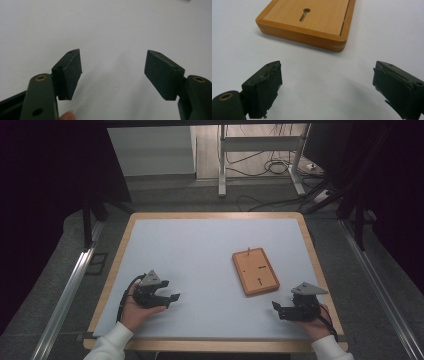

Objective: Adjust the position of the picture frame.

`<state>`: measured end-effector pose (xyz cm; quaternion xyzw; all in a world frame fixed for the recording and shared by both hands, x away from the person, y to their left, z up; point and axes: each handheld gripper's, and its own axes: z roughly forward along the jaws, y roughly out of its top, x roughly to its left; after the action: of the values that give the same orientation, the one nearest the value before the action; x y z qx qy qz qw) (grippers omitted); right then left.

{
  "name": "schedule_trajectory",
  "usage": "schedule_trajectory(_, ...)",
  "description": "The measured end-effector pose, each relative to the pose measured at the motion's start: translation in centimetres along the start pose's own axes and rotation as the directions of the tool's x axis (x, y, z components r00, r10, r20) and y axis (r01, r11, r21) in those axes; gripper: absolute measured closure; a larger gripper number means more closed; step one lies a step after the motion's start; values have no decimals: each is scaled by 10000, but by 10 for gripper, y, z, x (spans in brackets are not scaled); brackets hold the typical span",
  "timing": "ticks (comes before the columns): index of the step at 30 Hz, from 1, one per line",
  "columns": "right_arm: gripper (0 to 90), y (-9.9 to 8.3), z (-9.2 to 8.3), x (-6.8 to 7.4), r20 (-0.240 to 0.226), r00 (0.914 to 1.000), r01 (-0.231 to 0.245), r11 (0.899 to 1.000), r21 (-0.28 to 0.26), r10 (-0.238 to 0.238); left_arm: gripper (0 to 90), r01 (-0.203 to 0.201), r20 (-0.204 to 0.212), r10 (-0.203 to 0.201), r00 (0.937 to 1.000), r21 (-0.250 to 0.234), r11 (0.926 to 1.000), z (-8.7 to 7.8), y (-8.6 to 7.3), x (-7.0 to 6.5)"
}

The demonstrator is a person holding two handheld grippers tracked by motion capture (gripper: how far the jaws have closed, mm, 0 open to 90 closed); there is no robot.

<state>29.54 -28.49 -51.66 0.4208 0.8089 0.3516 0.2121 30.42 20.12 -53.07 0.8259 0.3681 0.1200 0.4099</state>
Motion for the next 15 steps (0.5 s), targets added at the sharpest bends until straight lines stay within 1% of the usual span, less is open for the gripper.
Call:
schedule_trajectory(3, 89, -1, -1, 0, 16, 9999, 111, 9999, -39, -111, 293, -17, -3, 17, 10000, 39, 10000, 2, 1, 0)
schedule_trajectory(7, 104, -1, -3, 0, -68, 9998, 167, 9998, -118, -168, 293, -1, -15, 1, 10000, 49, 10000, 2, 1, 0)
schedule_trajectory(8, 107, 0, -5, 1, -168, 9997, 184, 9997, -149, -186, 293, 15, -15, -15, 10000, 6, 10000, 1, 1, 1)
schedule_trajectory(10, 110, -1, -7, 2, -135, 9997, 183, 9998, -100, -185, 293, -17, -14, 17, 10000, -32, 10000, 2, 2, 1)
schedule_trajectory(13, 116, 0, -9, 2, -53, 9996, 267, 9996, -70, -267, 293, -170, -14, 169, 9999, -37, 9998, 1, 2, 0)
schedule_trajectory(15, 118, 1, -11, 3, -76, 9997, 250, 9996, -152, -252, 293, -116, 70, 117, 9999, -115, 9999, 0, 3, -1)
